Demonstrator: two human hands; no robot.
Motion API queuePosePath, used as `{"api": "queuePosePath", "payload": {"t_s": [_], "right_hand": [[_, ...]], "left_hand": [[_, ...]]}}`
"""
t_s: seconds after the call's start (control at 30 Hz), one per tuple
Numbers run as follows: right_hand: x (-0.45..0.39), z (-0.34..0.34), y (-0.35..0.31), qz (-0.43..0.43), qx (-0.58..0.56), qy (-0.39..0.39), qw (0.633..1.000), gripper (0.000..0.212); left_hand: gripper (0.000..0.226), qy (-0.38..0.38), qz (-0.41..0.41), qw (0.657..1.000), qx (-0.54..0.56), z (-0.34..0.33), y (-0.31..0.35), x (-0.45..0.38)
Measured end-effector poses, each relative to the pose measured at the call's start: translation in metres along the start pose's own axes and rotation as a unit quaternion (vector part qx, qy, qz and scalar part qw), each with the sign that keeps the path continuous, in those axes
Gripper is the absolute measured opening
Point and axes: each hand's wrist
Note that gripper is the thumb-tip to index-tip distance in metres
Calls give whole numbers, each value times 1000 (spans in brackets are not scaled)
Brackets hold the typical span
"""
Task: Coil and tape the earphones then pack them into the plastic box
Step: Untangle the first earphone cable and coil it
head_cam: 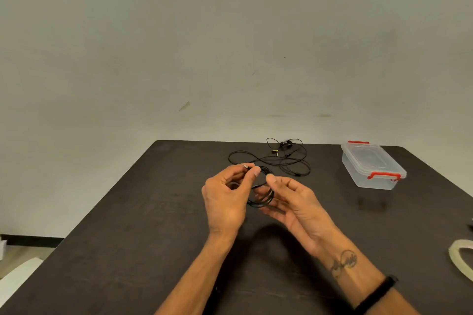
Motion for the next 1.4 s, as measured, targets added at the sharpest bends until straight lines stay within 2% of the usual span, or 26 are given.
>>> {"api": "queuePosePath", "payload": {"t_s": [0.13,0.27,0.33,0.37,0.47,0.63,0.73,0.83,1.0,1.17,1.27,1.33,1.4], "right_hand": [[-1,0,1,14,-75,11,997,53],[-5,6,-6,-11,-129,18,991,39],[-4,9,-9,-29,-80,14,996,35],[-4,10,-8,-23,-22,19,999,37],[-6,13,-3,66,189,72,977,40],[-6,13,-13,119,213,55,968,18],[-6,17,-16,180,283,46,941,17],[-6,18,-14,195,344,31,918,13],[-8,17,-2,214,324,79,918,11],[-6,13,3,163,257,54,951,7],[-5,8,7,115,164,36,979,10],[-4,4,5,51,53,14,997,16],[-3,1,0,-25,-74,-13,997,27]], "left_hand": [[11,-31,-13,999,-10,-2,0,4],[12,-47,-41,997,-43,-1,-4,5],[13,-46,-52,996,-61,-1,-6,4],[13,-43,-53,996,-65,-1,-7,4],[14,-33,-51,996,-64,-1,-6,5],[13,-8,-48,998,-49,2,-2,1],[13,12,-30,999,-32,5,-1,-3],[14,24,-27,999,-31,7,0,-5],[16,16,-18,1000,8,6,4,-5],[15,3,-21,1000,21,4,4,-3],[15,-2,-27,1000,16,2,4,-1],[15,-3,-38,999,-2,2,2,0],[15,4,-53,998,-26,3,1,0]]}}
Point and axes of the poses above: each hand's wrist, its own x-axis away from the middle knuckle, its own z-axis out of the back of the hand, y = z × x, and after that the axes turned 6 degrees about -x, right-handed
